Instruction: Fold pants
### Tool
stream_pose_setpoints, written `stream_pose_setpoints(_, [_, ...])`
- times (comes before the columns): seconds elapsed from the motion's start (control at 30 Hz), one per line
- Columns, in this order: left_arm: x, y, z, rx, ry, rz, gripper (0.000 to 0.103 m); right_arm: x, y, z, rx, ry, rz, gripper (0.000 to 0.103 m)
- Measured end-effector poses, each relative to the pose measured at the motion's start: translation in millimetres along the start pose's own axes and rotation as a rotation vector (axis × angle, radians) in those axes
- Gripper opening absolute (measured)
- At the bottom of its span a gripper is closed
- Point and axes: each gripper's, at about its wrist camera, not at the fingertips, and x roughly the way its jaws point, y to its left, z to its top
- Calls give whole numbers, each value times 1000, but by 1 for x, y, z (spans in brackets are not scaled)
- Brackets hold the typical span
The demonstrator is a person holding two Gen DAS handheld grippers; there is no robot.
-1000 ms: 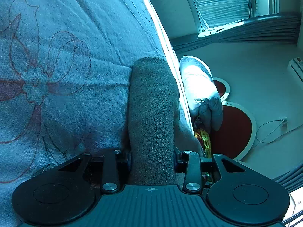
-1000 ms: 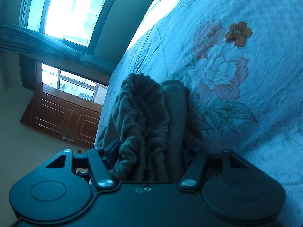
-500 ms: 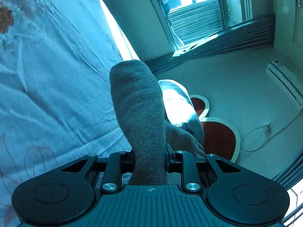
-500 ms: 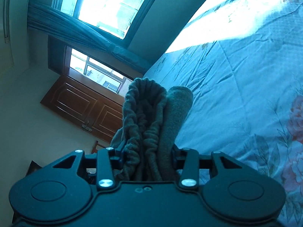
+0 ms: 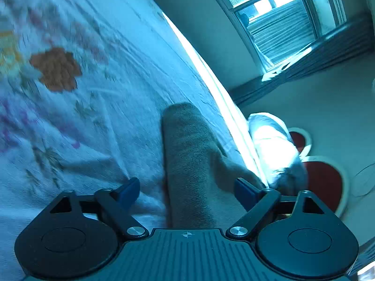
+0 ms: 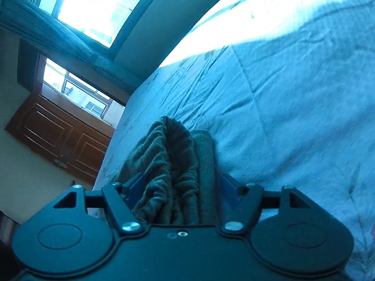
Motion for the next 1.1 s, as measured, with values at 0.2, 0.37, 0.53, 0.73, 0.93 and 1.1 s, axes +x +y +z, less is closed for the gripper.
stream_pose_setpoints(0.2, [0, -66, -53, 576, -42, 399, 103, 15, 38, -27, -279, 114, -231, 87])
stream_pose_setpoints(0.37, [-15, -44, -47, 436, -55, 416, 103, -1, 24, -24, -176, 78, -243, 96])
stream_pose_setpoints(0.53, [-61, -46, -63, 503, -100, 518, 103, -66, 42, -30, -211, -23, -212, 97])
stream_pose_setpoints(0.73, [-96, -62, -109, 535, -49, 549, 103, -111, 48, -67, -222, -32, -238, 97])
stream_pose_setpoints(0.93, [-127, -95, -147, 525, -79, 491, 103, -143, 50, -107, -211, -41, -285, 97])
stream_pose_setpoints(1.1, [-153, -118, -171, 541, -115, 460, 103, -176, 68, -130, -283, -44, -337, 97])
